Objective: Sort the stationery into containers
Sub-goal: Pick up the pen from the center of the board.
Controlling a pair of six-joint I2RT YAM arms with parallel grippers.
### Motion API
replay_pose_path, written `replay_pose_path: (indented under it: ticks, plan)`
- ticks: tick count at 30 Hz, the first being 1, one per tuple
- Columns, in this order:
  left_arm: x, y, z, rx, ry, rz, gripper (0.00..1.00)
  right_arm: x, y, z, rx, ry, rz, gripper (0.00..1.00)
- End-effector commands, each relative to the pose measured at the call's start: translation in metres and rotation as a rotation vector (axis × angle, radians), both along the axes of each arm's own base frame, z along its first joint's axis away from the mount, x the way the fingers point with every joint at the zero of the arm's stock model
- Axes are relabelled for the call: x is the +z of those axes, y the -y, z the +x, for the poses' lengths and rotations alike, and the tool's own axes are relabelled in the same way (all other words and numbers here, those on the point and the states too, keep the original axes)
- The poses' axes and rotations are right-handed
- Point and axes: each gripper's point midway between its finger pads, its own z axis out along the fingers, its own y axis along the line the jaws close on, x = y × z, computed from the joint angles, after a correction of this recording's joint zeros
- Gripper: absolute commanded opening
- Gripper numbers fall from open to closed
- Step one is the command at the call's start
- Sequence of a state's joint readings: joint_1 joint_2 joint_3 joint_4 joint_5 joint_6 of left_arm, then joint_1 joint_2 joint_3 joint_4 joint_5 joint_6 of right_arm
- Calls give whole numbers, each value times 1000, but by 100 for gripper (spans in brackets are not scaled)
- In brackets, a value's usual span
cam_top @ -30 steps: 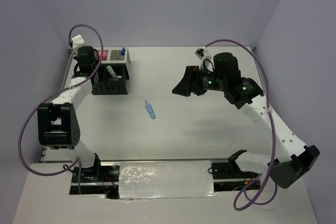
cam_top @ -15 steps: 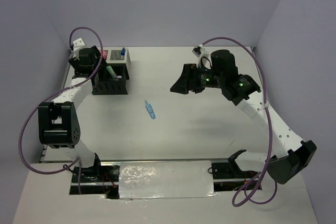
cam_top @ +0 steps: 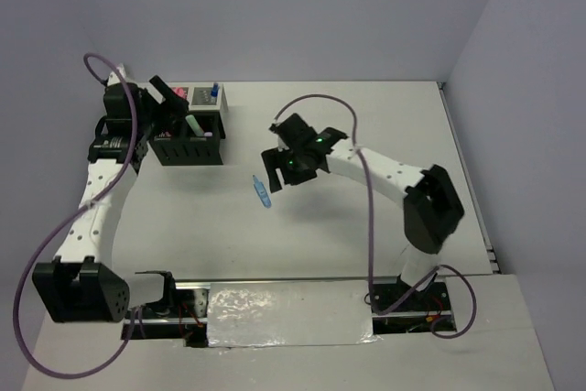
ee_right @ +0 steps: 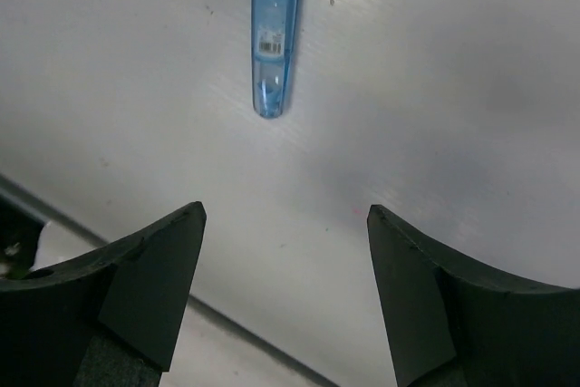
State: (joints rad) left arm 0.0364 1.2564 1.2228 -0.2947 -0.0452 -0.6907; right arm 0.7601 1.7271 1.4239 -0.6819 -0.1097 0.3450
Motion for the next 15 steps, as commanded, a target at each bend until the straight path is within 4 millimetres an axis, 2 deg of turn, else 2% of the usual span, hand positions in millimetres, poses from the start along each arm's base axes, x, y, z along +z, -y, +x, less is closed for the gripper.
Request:
replay_pose_path:
  ticks: [1, 2, 3, 4, 5, 8, 10, 11, 15]
  plan:
    - [-33, 23, -49, -71, -159, -113, 99, -7, -20, 21, -6, 101, -110, 80]
    - [-30, 24, -62, -83, -158, -100, 99, -6, -32, 23, -2, 125, -111, 80]
    - [-24, 24, -66, -88, -138, -94, 99, -12, -35, 28, -12, 122, -123, 80]
    - [-30, 24, -75, -88, -162, -90, 99, -30, -43, 27, 1, 98, -149, 80]
    - [-26, 23, -82, -95, -151, -74, 99, -27, -54, 30, 9, 108, -135, 80]
    - [-32, 21, -94, -94, -182, -58, 99, -44, -70, 35, 26, 119, -177, 80]
    - [-33, 23, -97, -106, -188, -52, 99, -61, -66, 40, 8, 125, -251, 79]
    - [-31, 23, -98, -114, -189, -50, 99, -62, -66, 43, -4, 132, -261, 79]
    - [-15, 21, -96, -129, -180, -11, 99, -87, -65, 41, 17, 109, -289, 76]
